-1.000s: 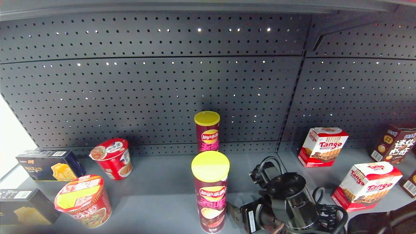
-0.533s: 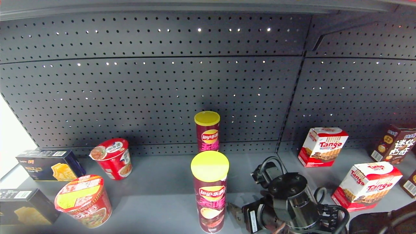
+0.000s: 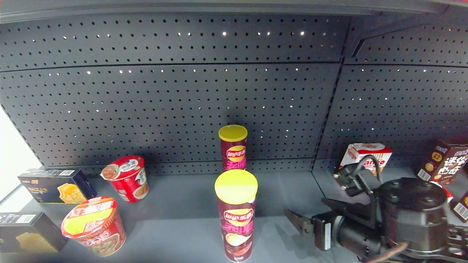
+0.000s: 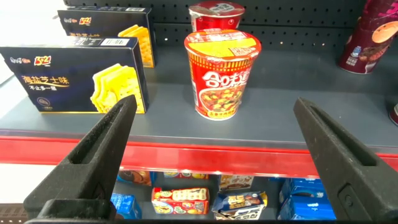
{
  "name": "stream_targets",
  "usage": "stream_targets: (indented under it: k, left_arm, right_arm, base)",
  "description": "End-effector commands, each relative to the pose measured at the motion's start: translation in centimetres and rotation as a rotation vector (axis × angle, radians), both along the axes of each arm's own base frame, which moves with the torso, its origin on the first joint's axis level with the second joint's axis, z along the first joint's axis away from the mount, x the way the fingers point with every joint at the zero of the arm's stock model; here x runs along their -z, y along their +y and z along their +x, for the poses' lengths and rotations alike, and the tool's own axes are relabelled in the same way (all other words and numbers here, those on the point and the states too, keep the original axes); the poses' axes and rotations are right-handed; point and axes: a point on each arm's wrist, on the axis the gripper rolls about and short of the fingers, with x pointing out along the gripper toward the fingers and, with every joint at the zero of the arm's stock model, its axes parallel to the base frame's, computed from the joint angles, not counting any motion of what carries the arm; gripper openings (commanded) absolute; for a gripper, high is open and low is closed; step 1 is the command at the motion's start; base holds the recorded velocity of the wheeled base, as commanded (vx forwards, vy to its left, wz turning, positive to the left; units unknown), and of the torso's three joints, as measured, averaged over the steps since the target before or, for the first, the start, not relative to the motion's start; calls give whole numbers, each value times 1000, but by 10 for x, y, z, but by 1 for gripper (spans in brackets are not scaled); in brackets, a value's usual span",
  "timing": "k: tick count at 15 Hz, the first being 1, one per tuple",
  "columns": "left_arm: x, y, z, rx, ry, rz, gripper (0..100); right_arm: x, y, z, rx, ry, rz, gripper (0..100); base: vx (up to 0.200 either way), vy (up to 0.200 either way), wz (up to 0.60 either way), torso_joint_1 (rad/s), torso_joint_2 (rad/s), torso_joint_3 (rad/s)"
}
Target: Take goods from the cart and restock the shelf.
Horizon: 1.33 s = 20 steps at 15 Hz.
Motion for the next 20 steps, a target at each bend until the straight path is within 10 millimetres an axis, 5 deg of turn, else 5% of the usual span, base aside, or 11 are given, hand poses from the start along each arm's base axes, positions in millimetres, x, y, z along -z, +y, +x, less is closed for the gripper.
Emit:
stream_targets:
  k: [1,3,5,6,9,13,15,16,20]
  left_arm:
    - [0,0,0,0,2,-1,100]
    - [0,0,0,0,0,-1,100]
    - [0,0,0,0,0,-1,100]
    - [0,0,0,0,2,-1,100]
    - [0,0,0,0,2,-1,100]
    - [0,0,0,0,2,-1,100]
    - [0,0,0,0,2,-1,100]
    - [0,0,0,0,2,-1,100]
    - [0,0,0,0,2,-1,100]
  right_arm:
    - [-20,-53,-47,-48,-122,56,100]
    - [-27,-71,-61,-79,-187,76,100]
    - [-36,-111,-93,-84,-295,63,100]
    - [-36,-136,-112,-37,-328,48,100]
    - [-33,-162,-130,159,-427,48,100]
    - [36,-169,-160,327,-424,-4,100]
    - [43,-169,-165,360,-423,-11,100]
    - [64,-168,-176,406,-367,-23,100]
    - [66,-170,-182,388,-430,-52,100]
  base:
    - [0,0,0,0,0,0]
    - [0,0,0,0,0,0]
    - [0,0,0,0,0,0]
    - [0,0,0,0,0,0]
    - [0,0,0,0,0,0]
    - [0,0,0,0,0,0]
    - [0,0,0,0,0,0]
    - [0,0,0,0,0,0]
    - [0,0,0,0,0,0]
